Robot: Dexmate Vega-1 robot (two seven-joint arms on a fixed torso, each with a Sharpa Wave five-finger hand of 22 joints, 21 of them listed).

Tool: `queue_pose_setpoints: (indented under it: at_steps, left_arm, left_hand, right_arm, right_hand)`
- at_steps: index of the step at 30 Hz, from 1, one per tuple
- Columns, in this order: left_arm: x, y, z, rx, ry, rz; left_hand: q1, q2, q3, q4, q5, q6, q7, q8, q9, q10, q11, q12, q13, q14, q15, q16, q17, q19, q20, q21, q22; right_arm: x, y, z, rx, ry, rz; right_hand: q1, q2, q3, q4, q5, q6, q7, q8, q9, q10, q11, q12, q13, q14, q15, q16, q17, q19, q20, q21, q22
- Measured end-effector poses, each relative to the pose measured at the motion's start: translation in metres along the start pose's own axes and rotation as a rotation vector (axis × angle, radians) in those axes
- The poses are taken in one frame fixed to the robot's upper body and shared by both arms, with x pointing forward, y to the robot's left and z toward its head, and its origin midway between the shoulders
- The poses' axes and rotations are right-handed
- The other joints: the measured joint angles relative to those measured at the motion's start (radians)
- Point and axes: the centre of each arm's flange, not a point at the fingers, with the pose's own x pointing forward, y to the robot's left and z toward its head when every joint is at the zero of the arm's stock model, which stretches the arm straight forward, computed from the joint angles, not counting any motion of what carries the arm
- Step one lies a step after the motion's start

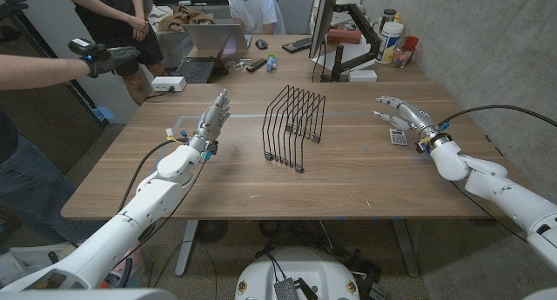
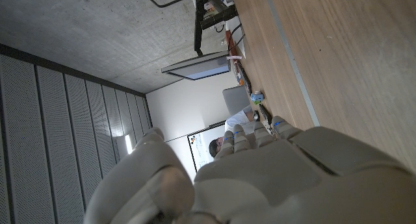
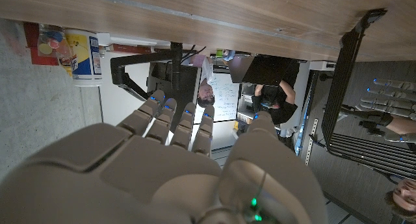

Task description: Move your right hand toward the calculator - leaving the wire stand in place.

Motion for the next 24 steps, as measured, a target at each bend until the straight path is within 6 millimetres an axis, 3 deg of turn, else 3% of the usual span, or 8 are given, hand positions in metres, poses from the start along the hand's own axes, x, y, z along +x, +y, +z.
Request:
queue_pose_setpoints:
  at_steps: [19,24]
  left_arm:
    - [-0.0012,-0.0005,0.0004,0.001,-0.002,-0.002]
    - [-0.0008,-0.0008,0.0011,0.003,-0.005,-0.003]
  left_hand:
    - [0.004,0.004,-0.004,-0.004,-0.004,0.000,0.000,0.000,0.000,0.000,0.000,0.000,0.000,-0.005,0.005,0.000,0.000,0.000,0.000,0.000,0.000]
    - [0.004,0.004,-0.004,-0.004,-0.004,0.004,0.003,0.000,0.000,0.000,0.000,0.000,0.000,-0.005,0.005,0.000,0.000,0.000,0.000,0.000,0.000]
  right_arm:
    - [0.0005,0.0058,-0.0019,-0.034,-0.003,0.040]
    - [0.0006,0.0068,-0.0053,-0.040,0.005,0.048]
  right_hand:
    - [0.000,0.000,0.000,0.000,0.000,0.011,-0.011,0.000,0.005,0.004,-0.004,0.000,0.000,0.000,0.000,0.000,0.000,0.004,0.004,0.000,0.000]
    - [0.000,0.000,0.000,0.000,0.000,0.028,-0.027,0.009,0.005,0.004,-0.004,0.000,0.000,0.000,0.000,0.000,0.000,0.004,0.004,0.000,0.000]
